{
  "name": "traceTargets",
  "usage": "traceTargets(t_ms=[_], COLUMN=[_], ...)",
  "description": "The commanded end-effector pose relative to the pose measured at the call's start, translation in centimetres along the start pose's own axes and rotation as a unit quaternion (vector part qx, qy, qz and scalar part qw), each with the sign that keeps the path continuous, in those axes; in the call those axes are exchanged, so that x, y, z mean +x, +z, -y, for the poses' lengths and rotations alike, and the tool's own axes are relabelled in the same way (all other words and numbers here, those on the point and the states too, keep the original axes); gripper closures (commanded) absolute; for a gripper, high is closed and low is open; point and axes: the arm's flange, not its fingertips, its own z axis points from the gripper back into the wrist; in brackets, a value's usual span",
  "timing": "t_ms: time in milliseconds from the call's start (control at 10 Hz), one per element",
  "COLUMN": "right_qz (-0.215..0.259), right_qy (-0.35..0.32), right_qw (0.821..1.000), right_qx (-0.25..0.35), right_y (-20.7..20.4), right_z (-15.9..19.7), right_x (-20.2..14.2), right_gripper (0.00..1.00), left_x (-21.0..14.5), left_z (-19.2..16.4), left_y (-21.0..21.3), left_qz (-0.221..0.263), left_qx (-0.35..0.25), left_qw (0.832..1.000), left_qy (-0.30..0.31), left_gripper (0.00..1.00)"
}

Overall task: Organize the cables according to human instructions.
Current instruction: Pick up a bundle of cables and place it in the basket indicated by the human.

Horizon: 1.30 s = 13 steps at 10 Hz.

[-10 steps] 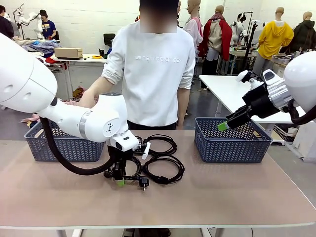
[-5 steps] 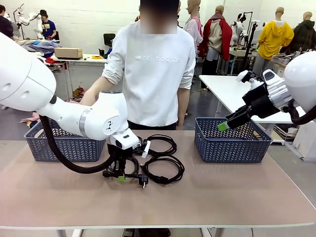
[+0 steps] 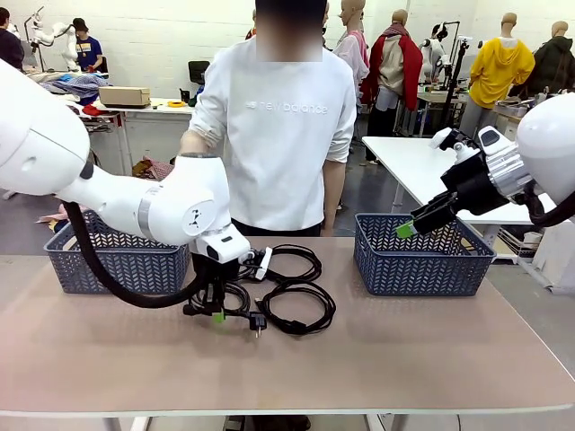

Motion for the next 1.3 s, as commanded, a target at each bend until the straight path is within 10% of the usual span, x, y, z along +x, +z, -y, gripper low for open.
traceTargets(t_ms=[0, 600, 1200], right_qz=[0.009, 0.009, 0.009], right_qy=[0.004, 0.004, 0.004], right_qw=[1.000, 1.000, 1.000], right_qx=[0.007, 0.007, 0.007], right_y=[-0.1, -0.1, -0.1], right_z=[0.2, 0.2, 0.2], right_x=[0.1, 0.1, 0.1], right_gripper=[0.00, 0.00, 0.00], left_x=[0.0, -5.7, -17.3], left_z=[0.9, -2.7, -5.8], left_y=[4.6, 16.2, 18.8], left_qz=[0.011, 0.008, 0.024], left_qx=[0.038, 0.132, 0.153], left_qw=[0.999, 0.988, 0.970], left_qy=[0.004, 0.076, 0.188], left_gripper=[1.00, 1.00, 1.00])
